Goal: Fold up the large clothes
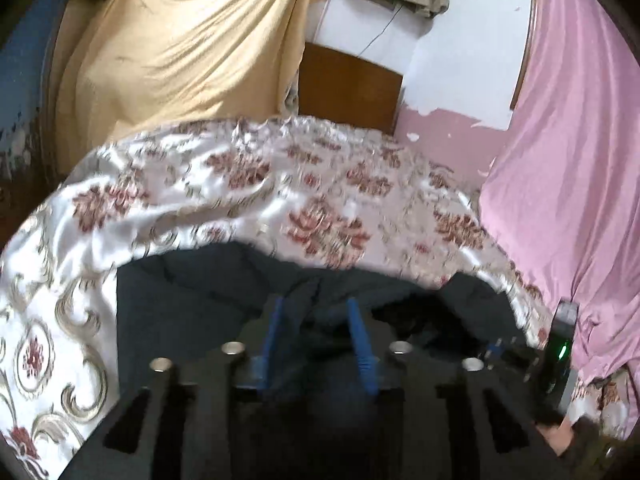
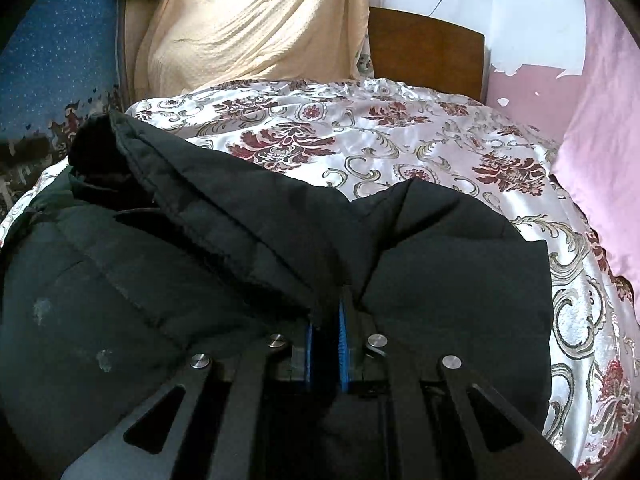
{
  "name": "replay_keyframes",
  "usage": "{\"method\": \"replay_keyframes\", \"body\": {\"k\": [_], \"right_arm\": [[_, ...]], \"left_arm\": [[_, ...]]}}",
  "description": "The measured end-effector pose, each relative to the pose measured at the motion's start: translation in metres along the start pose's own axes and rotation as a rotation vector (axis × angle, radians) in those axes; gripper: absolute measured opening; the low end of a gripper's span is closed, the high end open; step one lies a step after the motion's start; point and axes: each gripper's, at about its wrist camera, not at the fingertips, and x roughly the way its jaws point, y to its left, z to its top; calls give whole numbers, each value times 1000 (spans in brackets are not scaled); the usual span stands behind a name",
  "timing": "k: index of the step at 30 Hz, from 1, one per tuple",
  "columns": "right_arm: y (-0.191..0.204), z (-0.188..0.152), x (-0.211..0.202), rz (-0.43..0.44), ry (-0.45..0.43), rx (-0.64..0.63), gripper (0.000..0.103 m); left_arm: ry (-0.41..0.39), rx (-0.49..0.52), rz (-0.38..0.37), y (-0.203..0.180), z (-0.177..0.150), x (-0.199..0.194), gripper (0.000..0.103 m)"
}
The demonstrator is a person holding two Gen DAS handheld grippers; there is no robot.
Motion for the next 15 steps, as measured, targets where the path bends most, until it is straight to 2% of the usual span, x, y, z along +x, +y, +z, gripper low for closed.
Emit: {"method": "replay_keyframes", "body": {"k": [3,6,7,8,10,13,15], "right_arm": [[3,-2,-2,-10,-6,-7,9],[4,-3,-4,-10,-10,-5,9],[3,-2,-4,-9,-11,-4,9],[3,-3,-4,-9,-13,-2,9],[1,-3,-5,-6,-18,2,9],[-3,-3,-7,15,-28,16,11],[-9,-3,-20,50,-74,34,11]], "left_arm": [[12,-32,-39,-14,24,19,44],[102,-55,-97,-29,31,57,44],[144,-45,-111,-32,28,68,42],[184,-27,-101,-35,20,80,33],[215,27,-74,-37,1,91,27],[181,123,-58,-38,-28,91,27],[150,155,-56,-37,-40,88,27]]}}
